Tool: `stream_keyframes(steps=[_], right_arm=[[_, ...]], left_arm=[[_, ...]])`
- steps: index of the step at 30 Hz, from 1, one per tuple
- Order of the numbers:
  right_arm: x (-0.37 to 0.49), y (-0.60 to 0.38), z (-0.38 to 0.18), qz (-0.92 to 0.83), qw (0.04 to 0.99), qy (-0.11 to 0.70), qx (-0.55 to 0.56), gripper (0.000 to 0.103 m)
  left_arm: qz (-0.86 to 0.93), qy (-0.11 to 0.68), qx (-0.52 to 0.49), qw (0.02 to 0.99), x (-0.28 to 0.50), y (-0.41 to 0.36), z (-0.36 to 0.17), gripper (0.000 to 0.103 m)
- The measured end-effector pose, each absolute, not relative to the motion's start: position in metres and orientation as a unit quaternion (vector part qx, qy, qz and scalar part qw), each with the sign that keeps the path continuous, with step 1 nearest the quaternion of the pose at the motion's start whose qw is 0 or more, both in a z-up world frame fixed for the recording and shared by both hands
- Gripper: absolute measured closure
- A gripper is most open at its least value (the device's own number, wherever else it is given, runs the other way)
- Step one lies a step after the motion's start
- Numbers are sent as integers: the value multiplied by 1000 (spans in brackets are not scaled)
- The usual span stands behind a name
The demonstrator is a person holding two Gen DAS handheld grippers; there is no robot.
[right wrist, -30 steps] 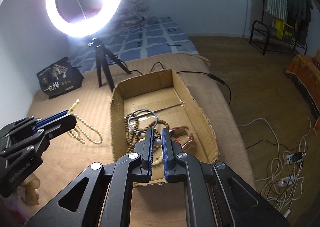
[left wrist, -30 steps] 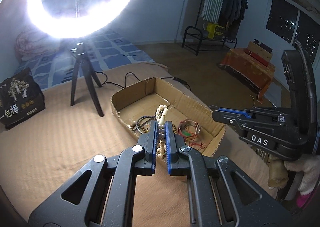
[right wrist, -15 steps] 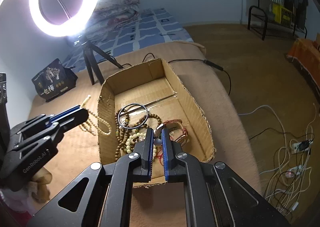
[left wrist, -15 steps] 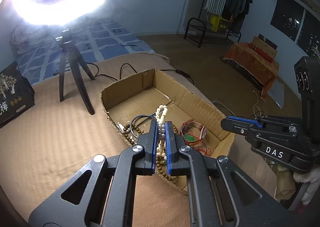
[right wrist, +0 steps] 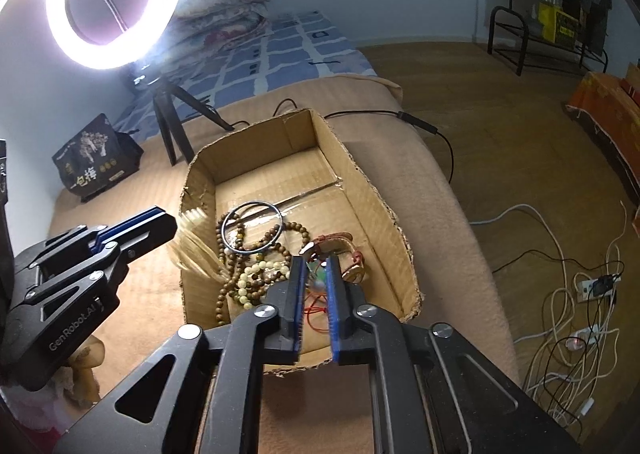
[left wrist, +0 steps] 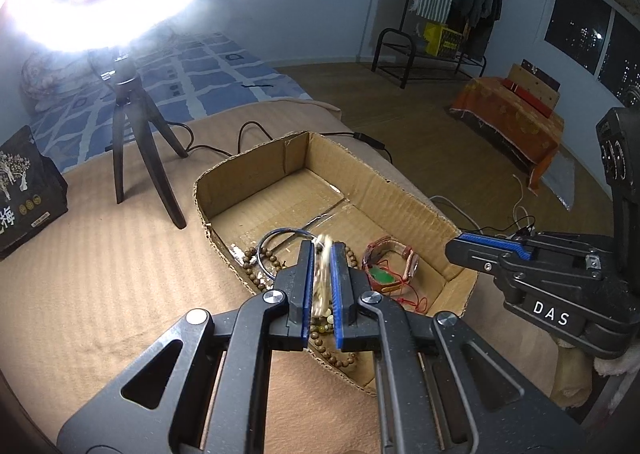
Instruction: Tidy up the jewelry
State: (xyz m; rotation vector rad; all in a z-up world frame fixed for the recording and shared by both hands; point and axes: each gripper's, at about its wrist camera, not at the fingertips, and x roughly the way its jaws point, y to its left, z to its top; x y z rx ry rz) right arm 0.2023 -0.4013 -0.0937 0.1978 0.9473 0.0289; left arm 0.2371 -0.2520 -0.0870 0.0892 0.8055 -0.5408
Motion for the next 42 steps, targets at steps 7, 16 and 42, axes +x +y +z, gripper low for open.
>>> stream_keyframes(steps=[7,16,42], right_arm=[[201,-404,-93,-8,888,450,97,49],[200,-404,-91,-29,888,451,84,41],[160,-371,-43,-42,917,396,28,40]], left_arm=[[-250,378,43,890,235,-250,-84,57],[-243,380,46,891,234,-247,-85,52],[-229,343,46,910,185,-210,-42,52]])
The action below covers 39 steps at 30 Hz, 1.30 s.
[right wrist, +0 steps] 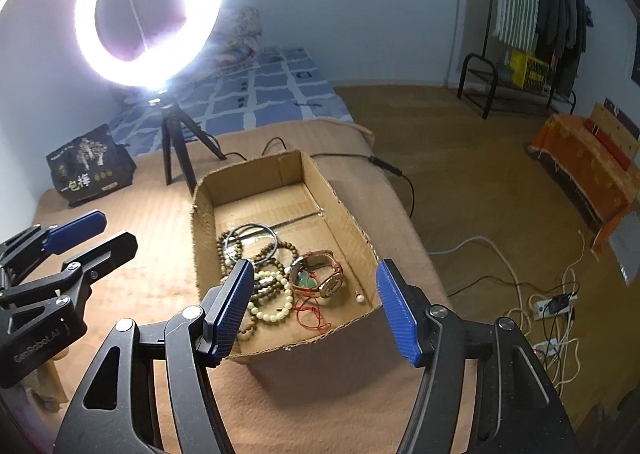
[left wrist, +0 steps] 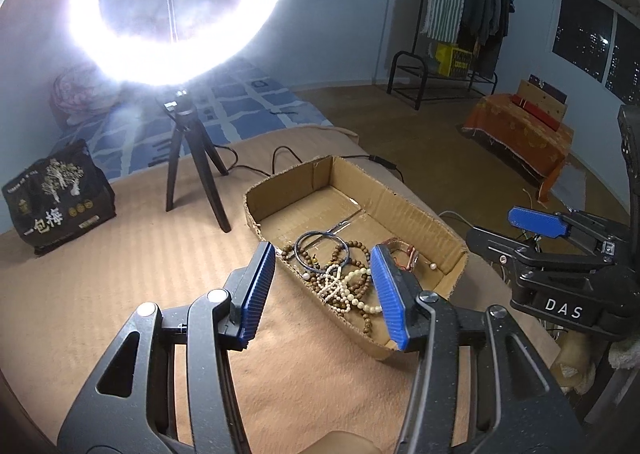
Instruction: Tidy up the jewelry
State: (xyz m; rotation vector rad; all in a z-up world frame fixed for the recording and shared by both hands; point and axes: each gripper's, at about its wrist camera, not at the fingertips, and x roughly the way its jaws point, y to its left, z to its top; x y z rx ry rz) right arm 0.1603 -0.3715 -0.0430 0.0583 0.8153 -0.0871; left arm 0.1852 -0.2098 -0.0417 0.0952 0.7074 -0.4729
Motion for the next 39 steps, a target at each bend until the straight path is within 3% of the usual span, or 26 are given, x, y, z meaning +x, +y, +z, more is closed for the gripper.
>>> stream_keyframes(steps=[8,12,15,18,24,32,34,39], right_arm=[[133,-357,-21,-50,929,366,5,39],[120,-354,-11,-59,936,347,0,31],[110,-353,-5,-61,941,333,3,28],[101,-348,-1,-62,945,322,2,26],[86,-336,1,-63,949,308,-18,25],[73,-329,4,-58,954,295,-22,25],[71,-331,4,-58,954,293,-23,24],[72,-332,0,-59,953,297,-26,24]], left_arm=[[-227,318,52,919,150,-190,-16,42],[-226,311,59,921,131,-184,-4,39],[-226,297,63,926,111,-180,3,27],[-228,288,64,928,94,-175,8,24],[-223,284,73,930,70,-169,8,16],[-210,302,60,928,57,-160,-1,14],[-200,304,62,929,54,-159,-1,4],[-192,304,49,932,51,-152,-3,2]])
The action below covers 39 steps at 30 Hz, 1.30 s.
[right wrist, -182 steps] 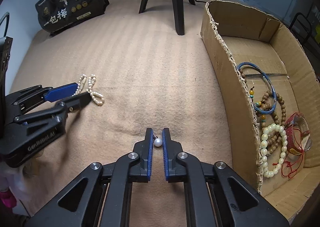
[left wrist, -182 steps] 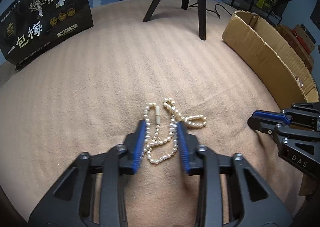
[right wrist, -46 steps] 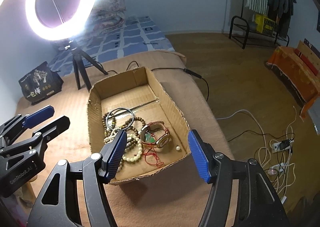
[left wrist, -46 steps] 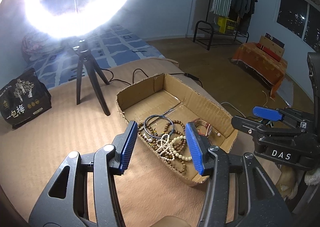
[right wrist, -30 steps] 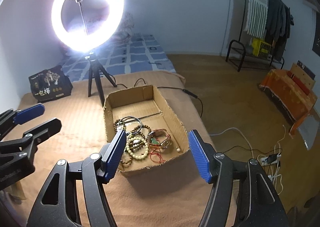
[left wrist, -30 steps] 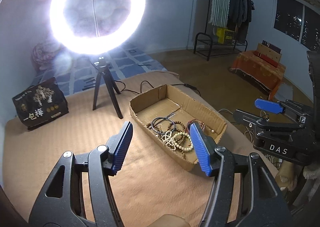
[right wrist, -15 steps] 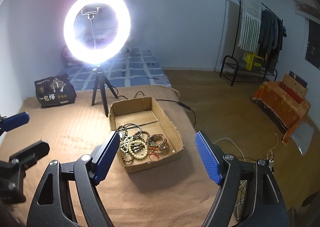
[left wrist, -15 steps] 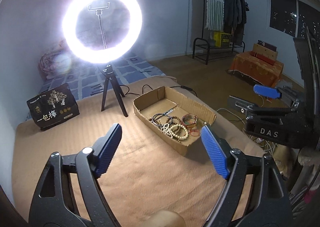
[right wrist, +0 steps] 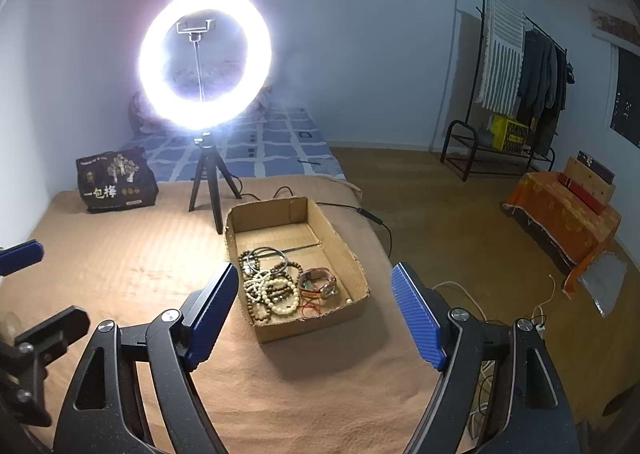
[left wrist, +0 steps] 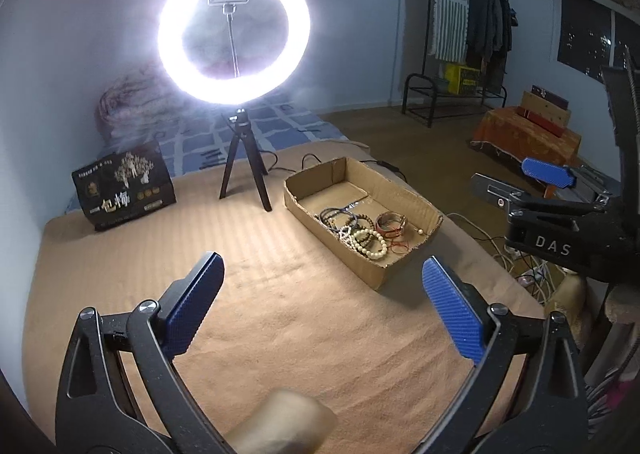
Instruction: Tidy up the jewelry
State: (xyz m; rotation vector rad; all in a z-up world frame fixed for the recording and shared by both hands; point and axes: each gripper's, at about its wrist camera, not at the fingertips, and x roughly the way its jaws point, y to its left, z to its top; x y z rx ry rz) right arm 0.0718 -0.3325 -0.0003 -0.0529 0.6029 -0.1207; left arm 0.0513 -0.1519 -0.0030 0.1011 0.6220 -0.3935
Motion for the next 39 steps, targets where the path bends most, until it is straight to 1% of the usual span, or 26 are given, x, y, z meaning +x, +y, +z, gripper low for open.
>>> stream_keyframes(steps=[13,39], right_arm=[[75,-335,-7,-60,948,312,-22,23],[75,-335,-6,-62,947,313,-19,23]], left_arm=[[-160,289,72,941,49,-150,-4,1],[-156,282,72,944,49,-144,0,1]])
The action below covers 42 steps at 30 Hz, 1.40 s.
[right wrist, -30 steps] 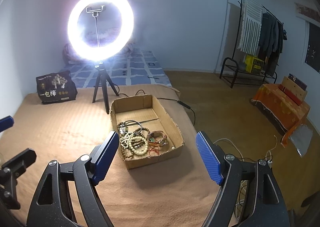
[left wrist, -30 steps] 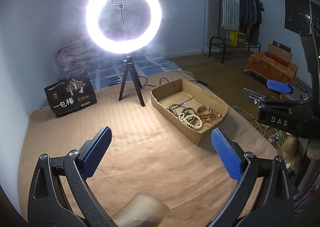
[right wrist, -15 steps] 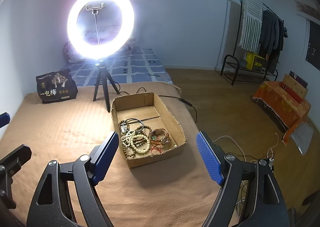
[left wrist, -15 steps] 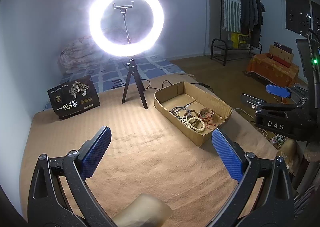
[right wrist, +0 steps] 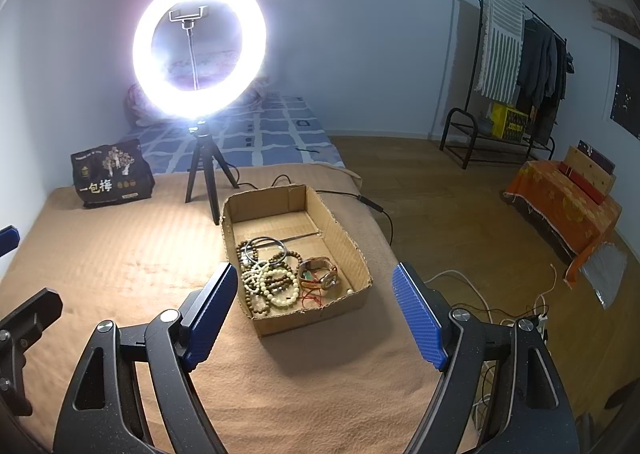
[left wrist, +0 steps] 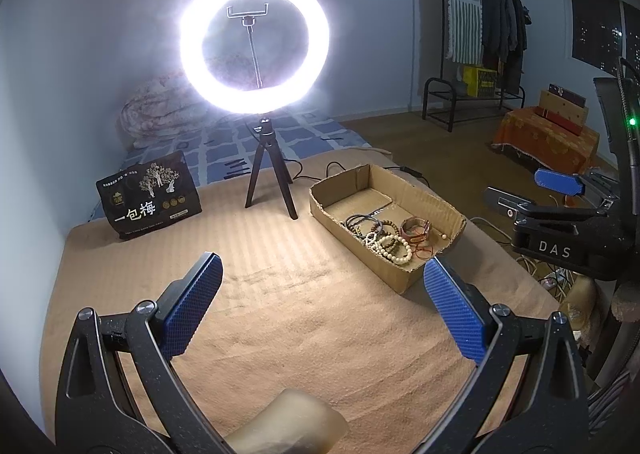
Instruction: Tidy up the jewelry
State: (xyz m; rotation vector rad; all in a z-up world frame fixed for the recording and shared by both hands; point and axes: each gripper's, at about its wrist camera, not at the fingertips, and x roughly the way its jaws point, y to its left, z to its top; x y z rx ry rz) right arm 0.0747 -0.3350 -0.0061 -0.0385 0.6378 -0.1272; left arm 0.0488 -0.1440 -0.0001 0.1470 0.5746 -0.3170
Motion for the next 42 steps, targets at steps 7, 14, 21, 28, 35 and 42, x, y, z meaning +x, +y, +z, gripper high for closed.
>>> stream_keyframes(steps=[7,14,21,28,35,42], right_arm=[[74,-335,-7,-63,947,314,-18,23],[74,-335,-7,-63,947,314,-17,23],[73,-335,-9,-63,947,316,-15,23],[72,-334,-10,-62,946,318,-15,23],[71,-333,-10,-62,946,319,-15,23],[72,-332,-9,-61,945,320,-15,23]], left_arm=[[-155,281,73,944,49,-144,1,1],[-155,281,74,944,49,-144,1,1],[-155,280,73,945,50,-144,2,0],[-155,279,76,945,50,-145,4,0],[-156,279,76,945,49,-146,4,0],[-154,278,77,945,49,-146,4,1]])
